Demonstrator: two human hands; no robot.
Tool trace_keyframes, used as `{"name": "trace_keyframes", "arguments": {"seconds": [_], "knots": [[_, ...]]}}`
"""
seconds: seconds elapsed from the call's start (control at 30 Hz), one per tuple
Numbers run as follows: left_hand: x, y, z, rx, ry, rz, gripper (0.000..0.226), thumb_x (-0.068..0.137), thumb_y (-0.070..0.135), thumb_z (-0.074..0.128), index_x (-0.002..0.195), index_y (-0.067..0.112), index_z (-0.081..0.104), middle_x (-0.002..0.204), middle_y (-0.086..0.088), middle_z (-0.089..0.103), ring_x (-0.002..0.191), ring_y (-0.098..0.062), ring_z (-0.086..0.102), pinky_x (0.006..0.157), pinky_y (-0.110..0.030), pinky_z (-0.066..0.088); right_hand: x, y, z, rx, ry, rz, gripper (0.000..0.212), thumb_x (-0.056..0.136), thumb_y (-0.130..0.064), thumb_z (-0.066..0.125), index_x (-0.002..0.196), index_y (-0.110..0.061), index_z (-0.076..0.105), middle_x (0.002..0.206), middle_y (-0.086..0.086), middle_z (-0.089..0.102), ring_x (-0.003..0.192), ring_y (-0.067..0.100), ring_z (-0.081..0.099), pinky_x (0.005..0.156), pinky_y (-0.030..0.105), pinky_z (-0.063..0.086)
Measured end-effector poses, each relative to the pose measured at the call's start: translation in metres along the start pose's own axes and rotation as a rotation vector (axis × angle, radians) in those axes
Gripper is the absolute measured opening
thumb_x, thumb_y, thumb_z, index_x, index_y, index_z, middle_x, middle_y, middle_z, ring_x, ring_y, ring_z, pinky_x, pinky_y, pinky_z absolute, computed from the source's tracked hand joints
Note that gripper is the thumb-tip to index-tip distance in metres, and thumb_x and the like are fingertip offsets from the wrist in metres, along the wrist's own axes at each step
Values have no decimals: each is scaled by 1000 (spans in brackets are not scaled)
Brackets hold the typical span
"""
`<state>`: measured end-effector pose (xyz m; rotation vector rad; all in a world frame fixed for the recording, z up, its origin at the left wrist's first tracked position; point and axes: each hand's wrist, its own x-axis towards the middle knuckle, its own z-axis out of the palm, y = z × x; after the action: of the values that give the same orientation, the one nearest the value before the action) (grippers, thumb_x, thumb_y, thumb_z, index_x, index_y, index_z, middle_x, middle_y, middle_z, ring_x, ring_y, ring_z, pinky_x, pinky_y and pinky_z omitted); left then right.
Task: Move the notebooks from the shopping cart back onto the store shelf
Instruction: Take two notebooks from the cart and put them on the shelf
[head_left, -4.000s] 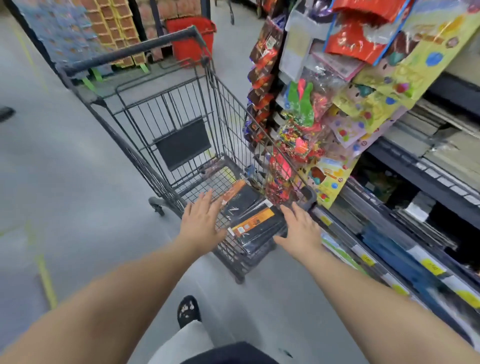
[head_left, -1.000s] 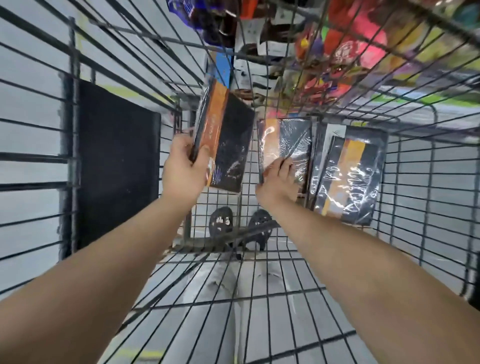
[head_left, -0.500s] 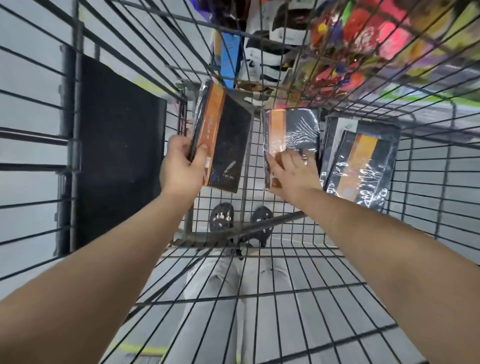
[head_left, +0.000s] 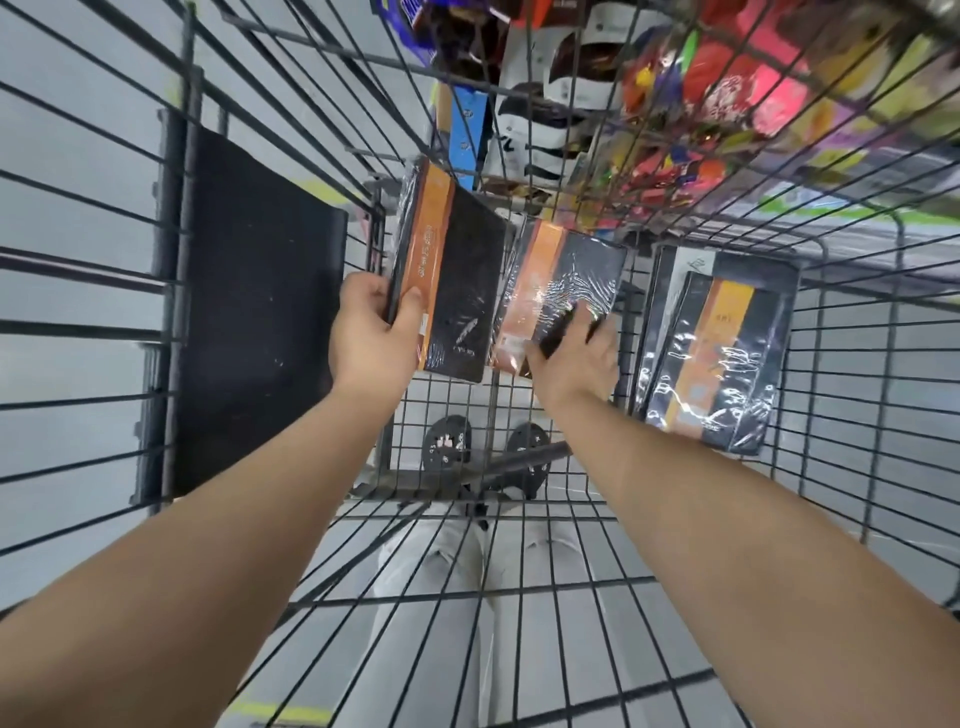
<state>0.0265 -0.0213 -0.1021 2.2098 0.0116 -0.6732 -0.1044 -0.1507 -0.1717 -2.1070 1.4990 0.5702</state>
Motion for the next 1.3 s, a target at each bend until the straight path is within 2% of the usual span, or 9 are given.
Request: {"name": "trace_keyframes", "arguments": {"seconds": [0.17, 0.27, 0.4, 0.6, 0.7, 0.93, 1.07, 1.2, 1.3], "knots": [[1, -4, 5, 40, -6, 3, 23, 90, 39, 59, 100, 22, 47, 84, 11, 61, 66, -13, 59, 71, -40, 56, -1, -4, 10, 197, -24, 270, 111, 76, -51, 71, 151, -14, -3, 152, 15, 25, 137, 32, 30, 108, 46, 33], [1, -5, 5, 36, -11, 1, 23, 90, 38, 59, 102, 21, 48, 83, 13, 61, 69, -13, 60, 73, -43, 56, -1, -10, 13, 331, 39, 438, 111, 66, -54, 78, 148, -12, 16, 140, 15, 38, 127, 31, 40, 103, 44, 39], [-5, -2, -3, 54, -19, -19, 26, 88, 42, 58, 102, 24, 46, 80, 9, 60, 67, -19, 64, 68, -48, 57, -15, -13, 4, 439, -20, 495, 80, 69, -51, 77, 129, -14, 40, 129, 13, 43, 118, 33, 46, 88, 40, 42], [-39, 43, -34, 95, -18, 57, 33, 91, 37, 58, 111, 12, 50, 71, 9, 55, 59, -11, 60, 62, -34, 49, -59, 10, -59, 582, -28, 110, 23, 93, -24, 53, 108, -17, 37, 88, 7, 59, 62, 18, 54, 54, 28, 41], [-65, 72, -51, 84, -30, 90, 32, 90, 35, 59, 112, 13, 51, 81, 7, 60, 56, -3, 57, 55, -27, 42, -91, 27, -107, 409, 45, 24, 28, 92, -26, 54, 113, -18, 38, 83, 5, 58, 72, 31, 60, 62, 36, 50], [-128, 149, -64, 7, -101, 222, 35, 88, 44, 62, 103, 13, 56, 83, 2, 59, 80, -22, 59, 65, -29, 41, -168, 81, -203, 364, 252, -5, 34, 91, -33, 56, 116, -15, 41, 80, 3, 59, 70, 29, 58, 61, 32, 43], [-162, 191, -42, -45, -199, 311, 31, 91, 39, 59, 105, 13, 52, 81, 4, 61, 54, -12, 59, 45, -25, 49, -201, 125, -242, 480, 340, 50, 31, 92, -34, 56, 113, -18, 40, 74, -1, 56, 68, 27, 56, 55, 30, 39], [-199, 224, -2, -66, -251, 393, 29, 86, 44, 60, 102, 20, 52, 91, 0, 67, 70, -23, 66, 70, -43, 56, -220, 181, -274, 601, 454, 118, 32, 89, -31, 59, 109, -12, 43, 78, 5, 57, 81, 33, 60, 63, 34, 41], [-236, 242, 35, -16, -290, 452, 23, 90, 32, 60, 101, 14, 52, 79, 5, 60, 72, -20, 61, 72, -31, 44, -230, 232, -294, 689, 535, 130, 34, 88, -26, 62, 113, -9, 48, 87, 9, 60, 82, 31, 58, 65, 32, 38]]}}
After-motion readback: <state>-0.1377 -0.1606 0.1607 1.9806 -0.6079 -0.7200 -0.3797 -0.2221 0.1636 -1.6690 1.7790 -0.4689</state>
